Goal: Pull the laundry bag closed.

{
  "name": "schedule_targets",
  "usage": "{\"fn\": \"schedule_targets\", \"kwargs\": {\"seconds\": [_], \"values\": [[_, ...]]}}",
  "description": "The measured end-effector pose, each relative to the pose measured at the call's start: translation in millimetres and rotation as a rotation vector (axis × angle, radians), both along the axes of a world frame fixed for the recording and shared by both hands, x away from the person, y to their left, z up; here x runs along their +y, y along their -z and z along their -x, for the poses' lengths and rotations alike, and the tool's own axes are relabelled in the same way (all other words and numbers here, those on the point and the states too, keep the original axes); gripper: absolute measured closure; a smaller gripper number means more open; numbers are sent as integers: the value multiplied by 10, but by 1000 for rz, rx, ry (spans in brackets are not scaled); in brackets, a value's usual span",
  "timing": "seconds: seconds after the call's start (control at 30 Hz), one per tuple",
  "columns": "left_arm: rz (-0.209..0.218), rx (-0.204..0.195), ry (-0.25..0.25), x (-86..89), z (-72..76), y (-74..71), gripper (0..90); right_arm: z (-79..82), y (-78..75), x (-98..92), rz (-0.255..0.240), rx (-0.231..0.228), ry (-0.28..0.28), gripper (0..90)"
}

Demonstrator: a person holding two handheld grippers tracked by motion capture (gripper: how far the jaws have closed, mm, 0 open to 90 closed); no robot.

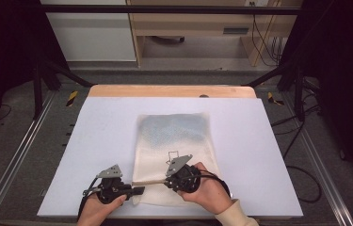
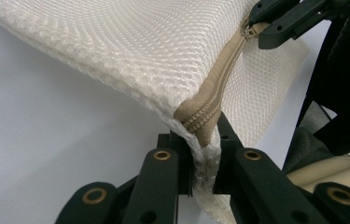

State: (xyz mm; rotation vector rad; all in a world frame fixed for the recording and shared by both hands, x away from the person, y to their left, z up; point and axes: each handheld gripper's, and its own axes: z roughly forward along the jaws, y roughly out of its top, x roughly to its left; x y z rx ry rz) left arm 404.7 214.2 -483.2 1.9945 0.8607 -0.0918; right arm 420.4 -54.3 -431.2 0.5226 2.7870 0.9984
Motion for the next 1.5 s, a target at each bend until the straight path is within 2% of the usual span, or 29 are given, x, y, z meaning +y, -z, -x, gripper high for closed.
{"fn": "schedule_targets", "kwargs": {"seconds": [0.93, 1.5], "values": [[-17, -13, 10, -25, 2, -20, 824, 28, 6, -75, -10, 7, 16, 819], [-11, -19, -2, 11, -13, -41, 823, 32, 6, -254, -27, 12, 54, 819]]}}
